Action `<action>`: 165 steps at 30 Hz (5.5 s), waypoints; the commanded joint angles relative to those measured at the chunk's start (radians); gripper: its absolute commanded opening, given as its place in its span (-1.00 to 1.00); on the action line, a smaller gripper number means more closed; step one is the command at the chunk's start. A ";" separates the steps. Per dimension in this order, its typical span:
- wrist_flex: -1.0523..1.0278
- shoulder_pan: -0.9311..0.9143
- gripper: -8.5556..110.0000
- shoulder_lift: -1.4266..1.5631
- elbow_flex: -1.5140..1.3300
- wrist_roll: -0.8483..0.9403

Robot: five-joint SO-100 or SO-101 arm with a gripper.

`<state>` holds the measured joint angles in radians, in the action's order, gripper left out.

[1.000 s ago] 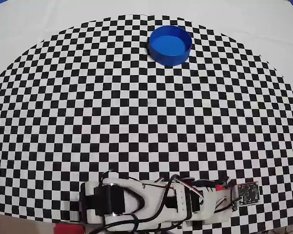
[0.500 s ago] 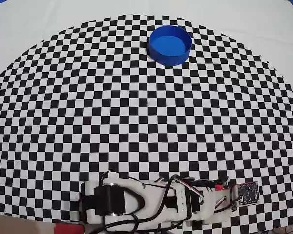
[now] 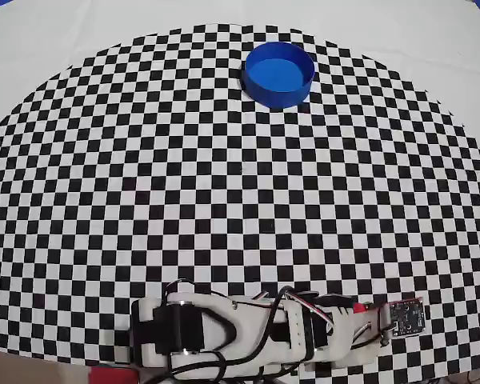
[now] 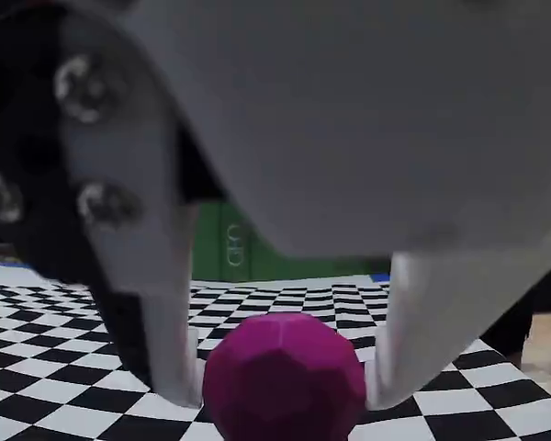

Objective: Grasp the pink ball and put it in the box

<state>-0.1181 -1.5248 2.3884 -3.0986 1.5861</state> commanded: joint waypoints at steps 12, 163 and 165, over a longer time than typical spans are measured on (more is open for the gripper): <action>0.015 0.003 -0.85 0.049 -0.003 0.008; 0.147 0.669 -0.85 -0.087 0.535 0.006; 0.153 0.701 -0.85 -0.087 0.535 0.005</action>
<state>0.0153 -0.8529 2.3010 -2.6093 1.5861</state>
